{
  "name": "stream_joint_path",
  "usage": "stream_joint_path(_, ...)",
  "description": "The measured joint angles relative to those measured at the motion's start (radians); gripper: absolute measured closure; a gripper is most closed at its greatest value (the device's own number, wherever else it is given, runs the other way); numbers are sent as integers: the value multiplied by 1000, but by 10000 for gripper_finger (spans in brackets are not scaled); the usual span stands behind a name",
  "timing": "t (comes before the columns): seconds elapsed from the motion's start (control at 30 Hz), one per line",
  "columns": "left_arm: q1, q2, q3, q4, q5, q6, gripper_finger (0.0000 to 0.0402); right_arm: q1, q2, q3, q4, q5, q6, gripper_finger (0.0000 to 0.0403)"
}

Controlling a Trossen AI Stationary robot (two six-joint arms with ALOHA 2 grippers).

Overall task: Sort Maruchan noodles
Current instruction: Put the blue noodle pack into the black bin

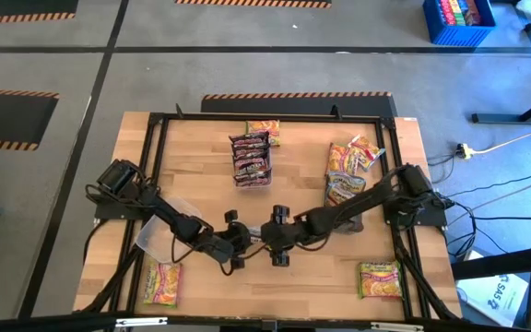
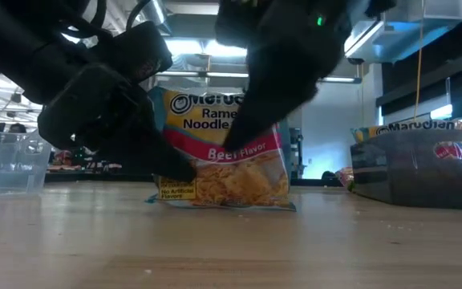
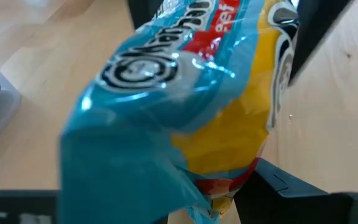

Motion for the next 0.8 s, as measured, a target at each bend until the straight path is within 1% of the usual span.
stream_joint_path(0.1, 0, 0, 0, -1, -2, 0, 274, 0, 11, 2, 43, -4, -11, 87)
stream_joint_path(0.17, 0, 0, 0, -1, -2, 0, 274, 2, 12, 1, 53, -9, -21, 101)
stream_joint_path(0.23, 3, 0, 0, 0, 1, 0, 274, 2, 12, 1, 68, -17, -36, 121)
stream_joint_path(0.4, 0, 0, 0, 1, -5, 1, 265, -6, 12, 1, 68, -25, -38, 192)
stream_joint_path(0.6, 0, 1, 0, 0, -21, 0, 234, -4, 12, 1, 68, 7, -60, 270)
stream_joint_path(0.63, 0, 1, 0, 0, -21, 0, 226, -4, 12, 1, 68, 10, -64, 279)
stream_joint_path(0.73, -2, 1, 0, -1, -15, -1, 204, -4, 12, 1, 62, -29, -71, 303)
stream_joint_path(0.8, -5, -7, -1, -6, -17, -1, 194, -1, 9, 1, 57, -15, -88, 312)
